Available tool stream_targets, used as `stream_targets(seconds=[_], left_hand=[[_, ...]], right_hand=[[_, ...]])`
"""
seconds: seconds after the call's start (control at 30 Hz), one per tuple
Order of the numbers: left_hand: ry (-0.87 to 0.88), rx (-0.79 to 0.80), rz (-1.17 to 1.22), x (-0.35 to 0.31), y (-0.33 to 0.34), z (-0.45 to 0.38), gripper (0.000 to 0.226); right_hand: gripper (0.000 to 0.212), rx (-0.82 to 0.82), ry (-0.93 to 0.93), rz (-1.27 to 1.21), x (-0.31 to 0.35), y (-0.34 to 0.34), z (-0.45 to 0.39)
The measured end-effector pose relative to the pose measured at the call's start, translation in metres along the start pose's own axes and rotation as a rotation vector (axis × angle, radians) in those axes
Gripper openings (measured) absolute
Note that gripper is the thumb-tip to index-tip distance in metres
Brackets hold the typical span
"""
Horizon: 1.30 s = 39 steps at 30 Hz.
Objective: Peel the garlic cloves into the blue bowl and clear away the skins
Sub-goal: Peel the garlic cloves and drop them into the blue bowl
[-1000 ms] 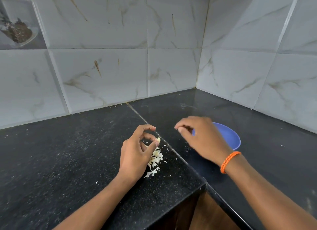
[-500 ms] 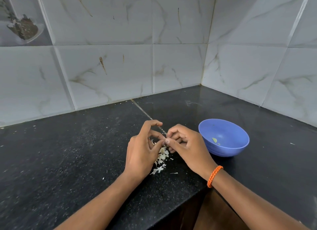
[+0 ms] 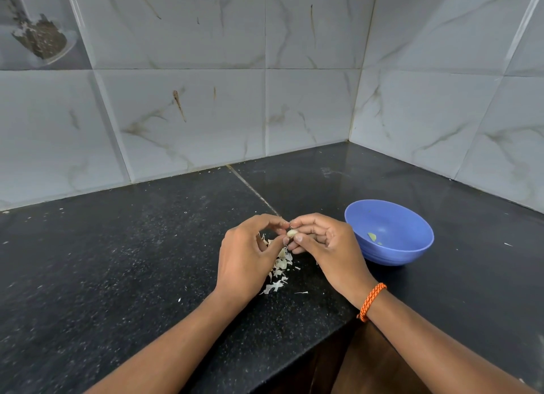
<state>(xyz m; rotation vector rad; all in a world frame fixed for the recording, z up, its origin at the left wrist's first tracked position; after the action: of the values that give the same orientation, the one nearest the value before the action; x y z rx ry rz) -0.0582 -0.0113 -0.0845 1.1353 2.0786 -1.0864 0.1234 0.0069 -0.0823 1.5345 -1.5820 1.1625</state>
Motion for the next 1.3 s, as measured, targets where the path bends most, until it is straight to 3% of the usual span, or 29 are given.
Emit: stream_targets(seconds=[0.2,0.53,0.77,1.3], left_hand=[[-0.006,-0.005,0.015,0.001,-0.001,0.0,0.015],[-0.069,0.008,0.093,-0.001,-0.002,0.002,0.013],[-0.111,0.04,0.298,-0.004,-0.001,0.004,0.008],[-0.208,0.069,0.459,-0.005,0.004,0.005,0.008]], right_hand=[[0.011,-0.018,0.004,-0.063,0.003,0.002,0.002],[0.015,-0.106,0.062,-0.129,0.004,0.003,0.008],[0.013,-0.116,0.051,-0.114,0.009,0.004,0.01],[0.028,-0.213,-0.024,-0.1,0.016,0.01,0.011]])
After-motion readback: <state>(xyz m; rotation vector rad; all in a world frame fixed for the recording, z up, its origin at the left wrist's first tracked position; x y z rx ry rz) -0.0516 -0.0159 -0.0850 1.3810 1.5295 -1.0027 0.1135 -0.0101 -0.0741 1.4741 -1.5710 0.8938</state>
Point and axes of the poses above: each hand's wrist, its own z-axis away from the middle knuckle, its own y-axis out of the palm, x = y × z, the point moved 3 cm from there along -z, towards the middle knuckle, and after that the axes turned 2 degrees about -x, right-handed, at the moved point
